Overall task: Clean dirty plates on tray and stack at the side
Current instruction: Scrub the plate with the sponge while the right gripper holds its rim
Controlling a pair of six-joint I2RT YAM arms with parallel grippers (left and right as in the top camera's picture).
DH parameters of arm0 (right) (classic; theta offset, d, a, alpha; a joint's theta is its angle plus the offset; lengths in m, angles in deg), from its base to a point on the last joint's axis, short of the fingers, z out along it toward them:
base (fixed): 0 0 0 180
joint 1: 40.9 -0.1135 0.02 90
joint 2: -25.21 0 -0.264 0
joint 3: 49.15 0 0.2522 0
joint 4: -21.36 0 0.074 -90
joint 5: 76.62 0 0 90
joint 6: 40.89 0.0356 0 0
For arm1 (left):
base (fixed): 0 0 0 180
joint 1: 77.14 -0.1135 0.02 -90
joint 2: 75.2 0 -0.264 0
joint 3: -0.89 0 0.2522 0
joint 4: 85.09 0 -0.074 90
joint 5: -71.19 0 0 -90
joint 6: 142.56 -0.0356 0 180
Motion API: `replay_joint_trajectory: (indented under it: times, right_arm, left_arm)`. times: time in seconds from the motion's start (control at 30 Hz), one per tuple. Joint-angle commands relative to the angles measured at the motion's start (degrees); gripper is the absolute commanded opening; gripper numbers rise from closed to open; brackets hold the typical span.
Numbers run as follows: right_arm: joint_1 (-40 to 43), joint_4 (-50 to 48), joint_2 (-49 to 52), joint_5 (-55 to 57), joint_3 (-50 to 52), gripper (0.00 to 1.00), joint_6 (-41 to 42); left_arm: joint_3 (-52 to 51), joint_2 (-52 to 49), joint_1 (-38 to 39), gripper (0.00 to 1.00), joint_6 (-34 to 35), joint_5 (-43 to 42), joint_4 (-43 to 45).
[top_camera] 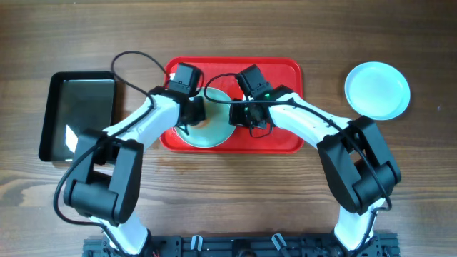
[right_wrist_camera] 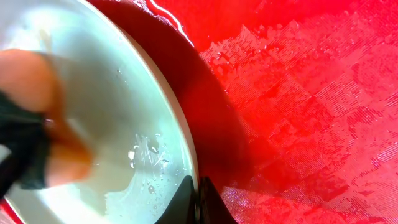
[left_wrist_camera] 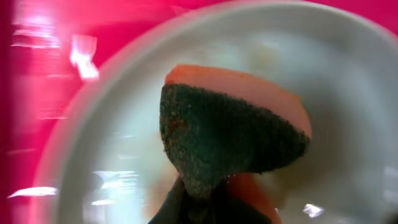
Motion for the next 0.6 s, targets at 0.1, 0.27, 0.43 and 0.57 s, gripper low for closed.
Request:
replay_joint_trajectory:
  times: [0.1, 0.27, 0.43, 0.57]
  right_arm:
    - [0.8, 1.2, -1.7, 3.0, 0.0, 0.04, 0.1]
    - [0.8, 1.1, -1.7, 2.9, 0.0, 0.04, 0.1]
    - [0.8, 1.2, -1.7, 2.9, 0.0, 0.04, 0.2]
    - [0.8, 1.2, -1.7, 2.5, 0.0, 0.04, 0.3]
  left_arm:
    - [-3.1, -0.5, -4.7, 0.04, -0.1, 18.6, -4.2]
    - [-1.6, 4.2, -3.8, 0.04, -0.1, 13.3, -4.1]
    - [-0.9, 10.8, 0.0, 0.04, -0.3, -0.5, 1.3]
    - [-1.0, 9.9, 3.6, 0.04, 2.2, -7.8, 8.3]
